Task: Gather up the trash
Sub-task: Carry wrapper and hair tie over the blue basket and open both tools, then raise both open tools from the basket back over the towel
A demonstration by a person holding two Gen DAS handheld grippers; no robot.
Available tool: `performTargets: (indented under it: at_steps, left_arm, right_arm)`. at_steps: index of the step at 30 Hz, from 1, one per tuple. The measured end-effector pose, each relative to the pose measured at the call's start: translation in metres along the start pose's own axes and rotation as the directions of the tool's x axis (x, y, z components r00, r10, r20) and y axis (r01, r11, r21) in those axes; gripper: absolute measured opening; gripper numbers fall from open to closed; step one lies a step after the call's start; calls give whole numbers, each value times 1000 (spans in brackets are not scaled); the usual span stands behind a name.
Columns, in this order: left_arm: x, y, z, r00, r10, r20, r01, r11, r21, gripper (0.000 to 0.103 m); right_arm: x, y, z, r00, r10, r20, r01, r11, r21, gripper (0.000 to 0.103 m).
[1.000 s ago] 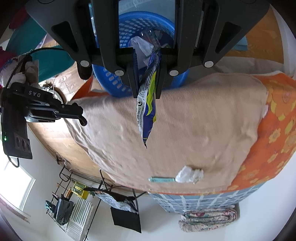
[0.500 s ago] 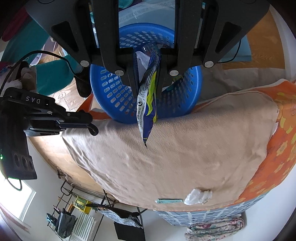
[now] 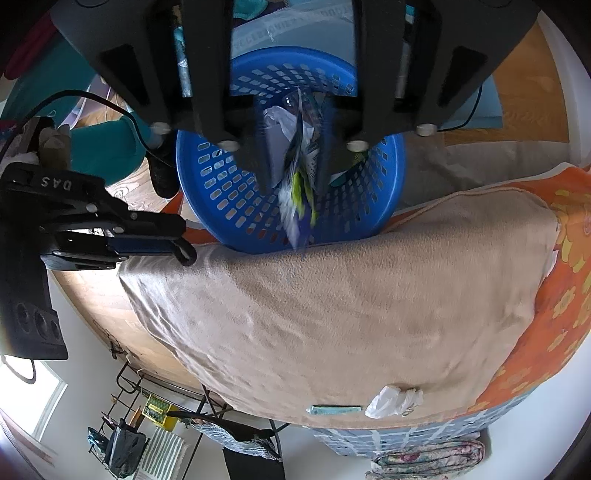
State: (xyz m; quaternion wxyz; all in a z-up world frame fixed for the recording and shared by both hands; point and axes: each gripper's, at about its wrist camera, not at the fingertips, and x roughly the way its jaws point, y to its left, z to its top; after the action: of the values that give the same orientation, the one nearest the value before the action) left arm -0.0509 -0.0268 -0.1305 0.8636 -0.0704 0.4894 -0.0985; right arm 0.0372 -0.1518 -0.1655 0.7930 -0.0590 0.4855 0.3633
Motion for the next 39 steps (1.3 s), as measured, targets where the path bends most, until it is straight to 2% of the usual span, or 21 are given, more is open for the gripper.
performTargets:
  at_steps: [1,3,5,7,9,11,12,14,17,21,28,39]
  left_arm:
    - [-1,0,0,1000,2,6,-2,1000,-3,42]
    - [-2,1,1,1000,8,16,-8,1000,-6,44]
    - [-2,2,2,1000,10,17,-10,1000,-12,44]
    - [-2,4,2,1000,13,15,-12,1000,-19,44]
    - [-1,4,2,1000,14,13,-14,1000,-21,45]
    - [-1,5,2,1000,21,13,-21,1000,-21,50]
    - [-2,5,2,1000,26,16,-25,999,-24,56]
    - [-3,6,2,999,31,24,-30,999,-28,58]
    - [-2,8,3,999,40,26,-39,999,-35,58]
    - [-3,11,4,998,51,27,-49,997,-51,66]
    - [-2,14,5,998,60,20,-58,996,-64,69]
    - [-4,22,11,997,72,29,-69,993,-98,70]
  right_arm:
    - [0,0,0,1000,-1,2,1,1000,-2,28]
    - [-1,1,0,1000,-7,5,7,1000,-7,33]
    - [-1,2,0,1000,-18,5,18,1000,-9,51]
    - [-1,2,1,1000,-29,9,29,1000,-7,62]
    - [-2,2,1,999,-36,14,36,999,-8,64]
    - [-3,2,2,999,-45,16,45,999,-6,73]
    - [-3,1,2,999,-49,19,49,999,-3,76]
    - [-4,1,2,998,-54,25,54,999,1,81]
    - [-5,0,3,997,-66,31,66,998,5,85]
    - [-5,0,4,997,-75,32,74,997,9,90]
    - [-7,0,7,992,-118,43,118,993,14,97]
    - [-15,-1,15,981,-179,77,179,984,14,99]
